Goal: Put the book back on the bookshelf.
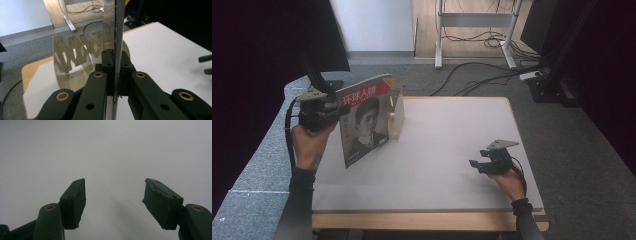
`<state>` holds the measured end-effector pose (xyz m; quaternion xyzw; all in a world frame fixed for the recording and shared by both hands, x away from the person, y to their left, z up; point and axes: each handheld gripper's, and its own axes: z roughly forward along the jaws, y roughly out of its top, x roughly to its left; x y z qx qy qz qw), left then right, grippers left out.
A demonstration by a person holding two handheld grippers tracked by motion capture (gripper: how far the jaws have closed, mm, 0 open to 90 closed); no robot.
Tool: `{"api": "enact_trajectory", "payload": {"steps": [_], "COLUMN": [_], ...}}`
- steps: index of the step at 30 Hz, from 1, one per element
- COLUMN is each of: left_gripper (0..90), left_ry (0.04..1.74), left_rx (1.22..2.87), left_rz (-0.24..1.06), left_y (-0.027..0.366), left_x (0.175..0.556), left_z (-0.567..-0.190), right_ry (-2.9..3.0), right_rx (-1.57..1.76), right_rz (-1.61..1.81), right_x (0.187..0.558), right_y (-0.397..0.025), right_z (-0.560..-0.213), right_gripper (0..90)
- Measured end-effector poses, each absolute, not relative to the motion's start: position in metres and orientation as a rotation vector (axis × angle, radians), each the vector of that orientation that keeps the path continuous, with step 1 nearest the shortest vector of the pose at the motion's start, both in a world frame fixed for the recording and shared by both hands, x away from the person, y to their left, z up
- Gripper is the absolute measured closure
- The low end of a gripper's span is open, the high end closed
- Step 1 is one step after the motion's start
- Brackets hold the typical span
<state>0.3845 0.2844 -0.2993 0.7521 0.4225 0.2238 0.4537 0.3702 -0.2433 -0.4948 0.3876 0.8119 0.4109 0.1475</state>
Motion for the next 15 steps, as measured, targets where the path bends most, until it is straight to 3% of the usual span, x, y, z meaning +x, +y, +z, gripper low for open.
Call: {"api": "enact_trajectory", "payload": {"steps": [8,15], "left_gripper": [87.1,86.1], "left_ry": [1.025,0.976], "left_rx": [1.815,1.949], "left_rz": [0.569,0.44], "left_y": [0.261,0.252], "left_x": [0.405,0.398], "left_z": [-0.317,-0.315], "right_ry": [2.332,2.337], "right_rx": [1.128,1.142], "right_rz": [1.187,1.182], "right_x": [0.37,0.37], "right_y": [-0.245,-0.248], "right_z": [-0.496,-0.501], "right_gripper": [33.5,33.5]}}
